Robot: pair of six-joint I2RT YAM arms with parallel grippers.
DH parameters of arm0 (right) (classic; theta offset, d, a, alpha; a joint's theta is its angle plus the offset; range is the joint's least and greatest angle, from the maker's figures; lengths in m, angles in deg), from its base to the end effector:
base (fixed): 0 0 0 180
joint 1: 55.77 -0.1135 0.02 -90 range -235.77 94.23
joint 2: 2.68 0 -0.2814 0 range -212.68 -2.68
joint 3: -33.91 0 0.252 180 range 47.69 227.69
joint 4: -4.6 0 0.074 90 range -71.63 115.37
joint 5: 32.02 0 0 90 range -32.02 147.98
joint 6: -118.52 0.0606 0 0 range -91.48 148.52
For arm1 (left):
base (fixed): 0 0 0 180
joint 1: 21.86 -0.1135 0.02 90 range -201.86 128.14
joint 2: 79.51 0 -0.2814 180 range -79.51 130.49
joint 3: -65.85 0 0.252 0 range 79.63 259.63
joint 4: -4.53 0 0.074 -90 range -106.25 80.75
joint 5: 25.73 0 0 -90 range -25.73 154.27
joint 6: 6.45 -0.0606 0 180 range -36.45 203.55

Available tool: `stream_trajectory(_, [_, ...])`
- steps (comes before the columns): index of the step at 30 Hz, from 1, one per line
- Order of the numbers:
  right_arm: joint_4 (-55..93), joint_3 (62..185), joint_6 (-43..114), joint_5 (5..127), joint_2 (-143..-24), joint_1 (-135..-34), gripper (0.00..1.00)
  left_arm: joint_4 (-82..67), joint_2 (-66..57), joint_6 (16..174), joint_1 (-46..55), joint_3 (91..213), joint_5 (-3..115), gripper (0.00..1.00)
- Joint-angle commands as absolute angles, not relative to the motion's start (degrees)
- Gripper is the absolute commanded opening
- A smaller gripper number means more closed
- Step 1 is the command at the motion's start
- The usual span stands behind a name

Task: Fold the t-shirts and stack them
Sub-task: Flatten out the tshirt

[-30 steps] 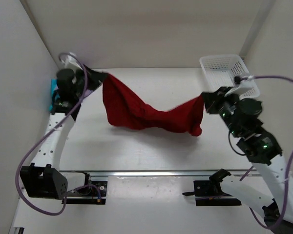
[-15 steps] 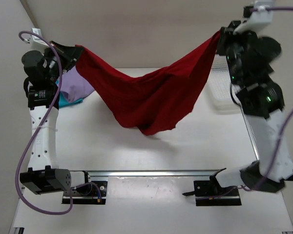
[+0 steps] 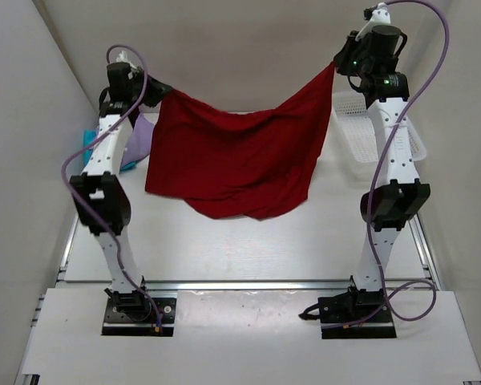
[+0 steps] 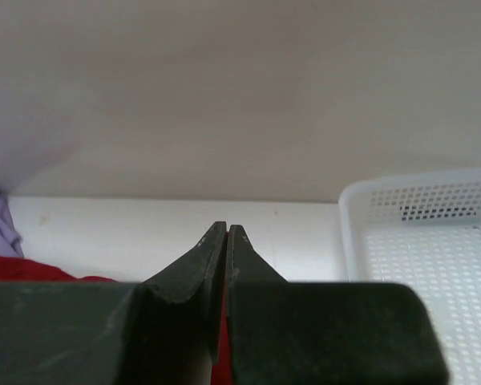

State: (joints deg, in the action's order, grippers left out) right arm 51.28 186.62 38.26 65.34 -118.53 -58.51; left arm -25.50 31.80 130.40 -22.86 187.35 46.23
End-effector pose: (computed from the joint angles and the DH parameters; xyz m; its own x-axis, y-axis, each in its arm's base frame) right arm 0.4755 0.0305 0.4950 -0.1973 0.1585 -0.9674 -0.1422 0.9718 0.1882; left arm 0.4944 -0.0101 0.3756 -0.4325 -0.7014 -0.5666 -0.0597 0.6493 -0.7581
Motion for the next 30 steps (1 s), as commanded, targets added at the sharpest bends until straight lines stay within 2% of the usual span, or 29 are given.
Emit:
stream_trajectory(1, [36.3, 193.5, 46.0, 71.2, -114.3, -55.9, 0.0, -26.8, 36.8, 135.3, -24.7, 210.7, 43.0, 0.0])
stream_trajectory(4, [28.8, 192.3, 51.0, 74.8, -109.4, -51.1, 0.0, -16.7, 31.5, 140.1, -27.1, 206.7, 43.6, 0.0])
stream_trajectory(7, [27.2, 190.8, 52.2, 77.0, -105.0, -47.8, 0.0, -18.9, 30.5, 138.5, -29.0, 211.4, 44.7, 0.0])
stream_trajectory(10, [29.1, 186.0, 52.3, 79.2, -101.8, -45.8, 0.0, -15.9, 27.7, 138.6, -30.8, 206.9, 43.1, 0.0])
stream_trajectory(14, [34.8, 176.4, 46.8, 77.4, -97.4, -46.5, 0.0, -16.3, 25.4, 135.6, -30.9, 202.2, 43.4, 0.0])
stream_trajectory(16, [35.3, 163.8, 43.7, 75.6, -93.0, -47.4, 0.0, -15.1, 23.1, 133.8, -30.6, 196.3, 43.9, 0.0])
stream_trajectory(17, [32.7, 159.1, 42.9, 74.7, -88.2, -48.3, 0.0, -12.9, 19.9, 133.0, -29.9, 190.0, 44.3, 0.0])
stream_trajectory(19, [27.8, 138.3, 41.9, 72.3, -80.0, -49.9, 0.0, -8.1, 14.6, 132.2, -29.6, 177.6, 44.9, 0.0])
stream_trajectory(22, [28.8, 119.8, 42.1, 68.1, -70.0, -52.6, 0.0, -6.3, 3.8, 129.6, -29.3, 156.2, 49.2, 0.0])
stream_trajectory(26, [31.8, 101.5, 44.4, 64.1, -58.1, -57.8, 0.0, -1.6, -6.8, 130.4, -30.0, 134.8, 51.4, 0.0])
stream_trajectory(30, [42.1, 92.9, 46.0, 62.8, -48.7, -62.3, 0.0, -2.6, -13.6, 130.7, -30.6, 118.7, 50.4, 0.0])
